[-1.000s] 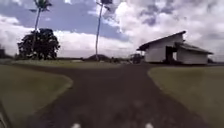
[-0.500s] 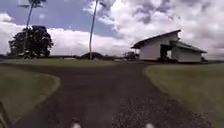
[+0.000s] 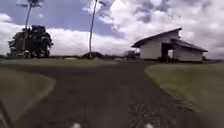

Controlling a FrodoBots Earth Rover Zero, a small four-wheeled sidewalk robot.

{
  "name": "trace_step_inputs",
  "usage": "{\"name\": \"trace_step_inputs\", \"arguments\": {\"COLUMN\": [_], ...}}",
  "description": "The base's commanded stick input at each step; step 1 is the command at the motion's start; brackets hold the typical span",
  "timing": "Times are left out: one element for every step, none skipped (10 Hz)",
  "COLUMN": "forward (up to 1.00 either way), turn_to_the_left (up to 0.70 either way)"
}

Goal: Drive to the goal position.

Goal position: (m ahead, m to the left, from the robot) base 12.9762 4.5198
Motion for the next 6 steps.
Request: {"name": "trace_step_inputs", "arguments": {"forward": [0.7, 0.7, 0.7, 0.7, 0.7, 0.7], "turn_to_the_left": [0.0, 0.0, 0.0, 0.0, 0.0, 0.0]}}
